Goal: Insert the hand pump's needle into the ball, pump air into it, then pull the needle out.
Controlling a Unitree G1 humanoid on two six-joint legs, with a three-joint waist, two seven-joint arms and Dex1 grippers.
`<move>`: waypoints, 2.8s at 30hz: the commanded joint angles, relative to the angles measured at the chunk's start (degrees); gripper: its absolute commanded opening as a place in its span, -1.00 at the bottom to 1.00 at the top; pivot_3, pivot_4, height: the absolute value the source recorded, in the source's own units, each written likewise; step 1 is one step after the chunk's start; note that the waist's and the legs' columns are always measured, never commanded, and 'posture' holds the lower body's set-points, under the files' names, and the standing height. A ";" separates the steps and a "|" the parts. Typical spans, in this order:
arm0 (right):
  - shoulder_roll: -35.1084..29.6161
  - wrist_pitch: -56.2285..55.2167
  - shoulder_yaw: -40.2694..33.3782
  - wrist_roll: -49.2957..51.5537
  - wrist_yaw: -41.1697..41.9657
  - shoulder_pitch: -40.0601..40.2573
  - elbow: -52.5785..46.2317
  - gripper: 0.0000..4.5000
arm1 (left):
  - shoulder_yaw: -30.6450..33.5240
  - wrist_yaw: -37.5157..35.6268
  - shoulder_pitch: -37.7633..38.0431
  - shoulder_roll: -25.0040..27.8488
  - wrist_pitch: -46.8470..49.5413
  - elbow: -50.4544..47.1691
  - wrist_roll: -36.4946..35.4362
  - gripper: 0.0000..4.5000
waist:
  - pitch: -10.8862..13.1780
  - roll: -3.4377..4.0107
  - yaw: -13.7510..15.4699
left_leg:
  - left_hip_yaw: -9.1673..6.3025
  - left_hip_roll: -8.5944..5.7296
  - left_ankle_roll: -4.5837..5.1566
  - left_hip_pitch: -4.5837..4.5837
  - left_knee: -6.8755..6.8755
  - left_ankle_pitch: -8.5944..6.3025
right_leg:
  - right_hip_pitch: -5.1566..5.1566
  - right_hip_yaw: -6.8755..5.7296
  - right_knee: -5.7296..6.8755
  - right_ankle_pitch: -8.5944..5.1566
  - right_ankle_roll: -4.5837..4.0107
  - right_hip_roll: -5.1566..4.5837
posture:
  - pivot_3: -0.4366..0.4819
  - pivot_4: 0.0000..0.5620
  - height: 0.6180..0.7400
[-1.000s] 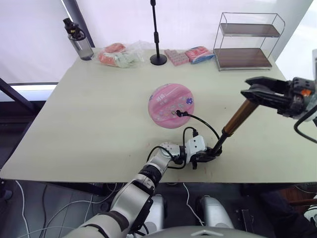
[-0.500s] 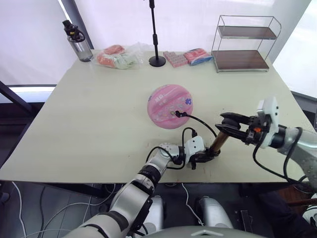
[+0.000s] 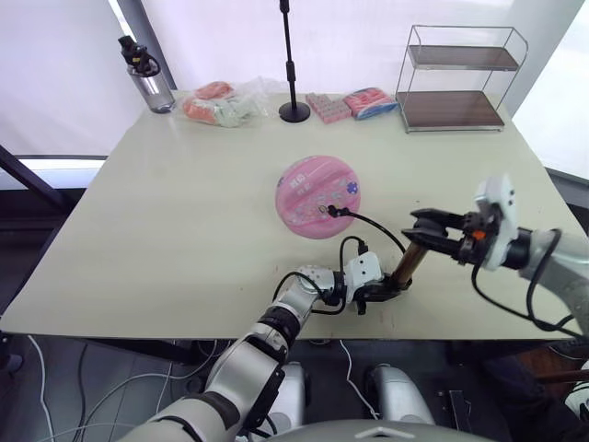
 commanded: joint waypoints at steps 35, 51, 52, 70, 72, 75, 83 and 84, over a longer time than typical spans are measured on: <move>8.32 -9.06 12.36 -16.45 -4.68 7.97 4.13 -0.19 | -0.95 0.36 2.09 1.40 2.15 4.09 2.18 -0.53 | -0.55 -0.38 -0.33 | 0.03 0.04 0.00 0.23 0.00 0.00 | 0.11 -0.03 0.01 0.00 0.04 -0.01 | -0.05 -0.47 0.86; 1.04 -1.68 -3.47 -2.38 0.04 -2.39 -2.15 -0.19 | -0.97 0.10 2.45 1.76 2.29 3.66 2.11 -0.53 | -0.24 0.03 -0.14 | 0.00 0.09 0.00 0.10 0.01 0.00 | 0.02 -0.01 0.02 0.01 0.01 0.07 | -0.05 -0.47 0.86; -0.14 -0.95 -4.74 -1.35 0.27 -3.74 -2.13 -0.19 | -0.97 0.07 2.46 1.72 2.32 3.65 2.10 -0.53 | -0.19 0.05 -0.05 | 0.00 0.06 0.00 0.07 0.01 0.00 | 0.00 -0.01 0.02 0.01 0.01 0.06 | -0.05 -0.47 0.86; -10.22 11.56 -15.04 15.71 -4.04 -18.64 1.92 -0.19 | -1.09 -0.06 2.54 1.50 2.23 3.84 2.33 -0.53 | 0.22 -0.04 -0.04 | 0.06 -0.03 0.00 -0.07 0.00 0.00 | -0.07 -0.01 -0.01 0.00 0.01 -0.13 | -0.05 -0.47 0.86; -9.71 11.54 -13.47 14.22 -3.42 -15.24 0.10 -0.19 | -1.09 -0.05 2.56 1.46 2.19 3.88 2.34 -0.53 | 0.24 -0.04 -0.04 | 0.06 -0.05 0.00 -0.10 0.00 0.00 | -0.09 -0.01 -0.01 0.00 0.01 -0.15 | -0.05 -0.47 0.86; -8.14 9.03 -9.55 9.12 -1.44 -7.14 -3.14 -0.19 | -1.11 -0.01 2.59 1.35 2.19 3.89 2.29 -0.53 | 0.11 -0.19 0.03 | 0.01 -0.08 0.00 -0.08 -0.05 0.00 | -0.06 -0.04 -0.03 0.01 0.04 -0.15 | -0.05 -0.47 0.86; 0.51 -0.22 0.93 -2.39 -1.75 1.35 -1.98 -0.19 | -1.29 0.24 2.77 1.33 2.20 3.68 2.24 -0.53 | -0.17 -0.35 -0.23 | 0.06 0.01 0.00 0.15 0.01 0.00 | 0.04 -0.03 0.01 0.00 0.06 -0.09 | -0.05 -0.47 0.86; 1.70 -2.01 2.85 -5.10 -1.85 2.40 -0.97 -0.19 | -1.25 0.28 2.77 1.35 2.22 3.66 2.20 -0.53 | -0.21 -0.36 -0.21 | 0.02 0.06 0.00 0.16 -0.01 0.00 | 0.04 -0.04 0.00 -0.01 0.05 -0.02 | -0.05 -0.47 0.86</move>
